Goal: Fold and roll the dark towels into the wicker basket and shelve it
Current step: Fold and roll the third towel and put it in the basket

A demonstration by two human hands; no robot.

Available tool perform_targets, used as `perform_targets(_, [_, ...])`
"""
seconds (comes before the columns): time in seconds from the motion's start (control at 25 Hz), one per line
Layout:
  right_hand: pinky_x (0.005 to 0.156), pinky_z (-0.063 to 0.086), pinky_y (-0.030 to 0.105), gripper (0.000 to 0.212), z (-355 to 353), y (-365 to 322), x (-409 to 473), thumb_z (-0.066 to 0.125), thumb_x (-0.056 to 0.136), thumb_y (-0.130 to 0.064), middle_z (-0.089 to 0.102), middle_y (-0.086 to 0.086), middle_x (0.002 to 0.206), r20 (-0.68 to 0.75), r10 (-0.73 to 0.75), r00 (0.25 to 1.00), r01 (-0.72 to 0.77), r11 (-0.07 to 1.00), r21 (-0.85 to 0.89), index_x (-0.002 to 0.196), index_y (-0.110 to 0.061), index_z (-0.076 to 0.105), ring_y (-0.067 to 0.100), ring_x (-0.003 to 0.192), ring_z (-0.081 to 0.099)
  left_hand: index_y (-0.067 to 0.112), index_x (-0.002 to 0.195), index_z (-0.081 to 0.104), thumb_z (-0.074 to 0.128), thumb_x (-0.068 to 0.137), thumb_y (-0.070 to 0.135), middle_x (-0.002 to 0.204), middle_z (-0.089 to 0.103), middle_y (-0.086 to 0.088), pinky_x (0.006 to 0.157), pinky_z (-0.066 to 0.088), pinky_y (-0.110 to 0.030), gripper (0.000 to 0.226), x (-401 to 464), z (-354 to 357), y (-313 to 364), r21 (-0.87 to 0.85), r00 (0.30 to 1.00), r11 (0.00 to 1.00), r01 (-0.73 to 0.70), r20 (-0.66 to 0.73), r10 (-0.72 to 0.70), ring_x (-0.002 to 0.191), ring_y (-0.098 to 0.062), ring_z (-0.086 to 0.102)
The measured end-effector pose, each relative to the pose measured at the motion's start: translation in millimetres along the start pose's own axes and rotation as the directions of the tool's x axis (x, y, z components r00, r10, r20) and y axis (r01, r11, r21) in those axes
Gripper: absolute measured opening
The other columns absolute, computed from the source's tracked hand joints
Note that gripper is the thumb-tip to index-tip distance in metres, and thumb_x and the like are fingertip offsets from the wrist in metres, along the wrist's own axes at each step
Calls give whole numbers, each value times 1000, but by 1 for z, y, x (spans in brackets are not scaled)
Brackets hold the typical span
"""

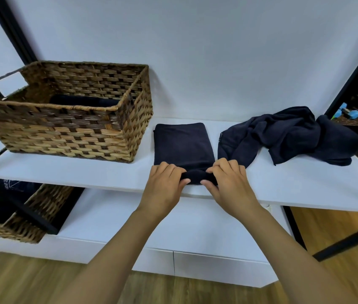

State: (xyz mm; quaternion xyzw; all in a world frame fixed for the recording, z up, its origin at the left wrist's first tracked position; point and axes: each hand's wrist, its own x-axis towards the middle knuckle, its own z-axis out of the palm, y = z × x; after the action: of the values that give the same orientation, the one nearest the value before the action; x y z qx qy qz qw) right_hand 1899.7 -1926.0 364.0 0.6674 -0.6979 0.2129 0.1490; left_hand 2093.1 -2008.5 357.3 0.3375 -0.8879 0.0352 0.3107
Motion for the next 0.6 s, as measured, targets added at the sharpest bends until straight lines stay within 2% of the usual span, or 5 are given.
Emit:
perform_targets(0.16, [75,33,34,58,-5,-9,12,20,99,-52,50,-2,91,136,51,989,-54,998,14,86,-15,62,21,82,39,18,76,58,30,105,38,67,62,4,63,31,-34,45,15,-9,3,146,996,987,67,54,-76,61,-19,40])
perform_targets(0.24, [78,30,34,55,-9,-13,20,16,102,-49,45,-1,92,246,129,961,-132,991,-6,81,-16,55,21,85,36,18,82,51,28,108,38,73,63,3,65,28,-34,41,28,-13,7,184,971,974,134,174,-166,62,-20,40])
perform_targets(0.32, [83,33,37,49,-12,-16,31,21,105,-44,44,1,94,331,202,922,-211,977,-11,77,-17,50,23,89,37,17,93,52,35,107,38,85,59,2,65,30,-34,30,37,-14,6,124,946,969,214,222,-237,67,-20,44])
perform_targets(0.48, [89,33,41,48,-16,-18,46,24,106,-43,45,2,96,461,275,844,-291,956,-38,74,-18,50,26,95,41,17,95,62,48,101,39,92,57,3,68,39,-34,27,16,-7,-6,84,1000,996,-5,-25,7,82,-22,53])
perform_targets(0.6, [89,31,43,44,-15,-19,56,26,106,-41,44,2,97,508,328,797,-304,944,-132,85,-15,55,28,100,44,18,111,68,64,92,48,103,64,6,84,44,-36,35,-3,-7,-17,73,999,996,-50,8,50,99,-20,57])
